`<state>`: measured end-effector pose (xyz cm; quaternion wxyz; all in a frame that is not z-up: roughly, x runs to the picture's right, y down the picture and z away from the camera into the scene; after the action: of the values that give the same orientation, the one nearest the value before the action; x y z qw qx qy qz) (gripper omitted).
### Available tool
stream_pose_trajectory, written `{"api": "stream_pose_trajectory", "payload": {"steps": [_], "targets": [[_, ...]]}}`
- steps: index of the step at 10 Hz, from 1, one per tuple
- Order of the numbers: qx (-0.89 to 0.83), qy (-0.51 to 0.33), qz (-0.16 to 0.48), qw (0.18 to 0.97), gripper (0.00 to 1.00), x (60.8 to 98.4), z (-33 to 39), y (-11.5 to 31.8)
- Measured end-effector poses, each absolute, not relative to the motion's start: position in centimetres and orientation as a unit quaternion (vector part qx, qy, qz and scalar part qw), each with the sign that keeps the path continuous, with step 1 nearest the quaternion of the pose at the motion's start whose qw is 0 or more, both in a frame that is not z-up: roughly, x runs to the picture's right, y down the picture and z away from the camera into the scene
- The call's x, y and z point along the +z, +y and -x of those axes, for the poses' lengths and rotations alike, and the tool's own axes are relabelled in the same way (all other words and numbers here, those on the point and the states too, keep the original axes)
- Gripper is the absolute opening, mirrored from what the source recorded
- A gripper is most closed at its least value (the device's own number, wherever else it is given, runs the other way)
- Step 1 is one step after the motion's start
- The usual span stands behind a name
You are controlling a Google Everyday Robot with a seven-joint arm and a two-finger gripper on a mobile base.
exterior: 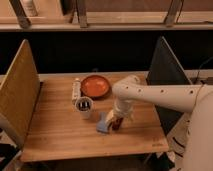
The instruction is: Drag the pepper across the table
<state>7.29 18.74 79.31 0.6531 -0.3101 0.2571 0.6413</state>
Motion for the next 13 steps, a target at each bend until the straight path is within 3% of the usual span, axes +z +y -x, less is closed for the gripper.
{"api": "stream_pose_trajectory", "payload": {"steps": [6, 10, 13], "targets": [[0.622, 0.277, 0.328, 0.655, 0.80, 83.7, -6.4, 20.0], [0.665, 0.261, 0.295, 0.635, 0.80, 83.2, -10.3, 16.2], [0.678, 0.268, 0.293, 0.619, 0.80, 83.2, -12.2, 17.0]]}}
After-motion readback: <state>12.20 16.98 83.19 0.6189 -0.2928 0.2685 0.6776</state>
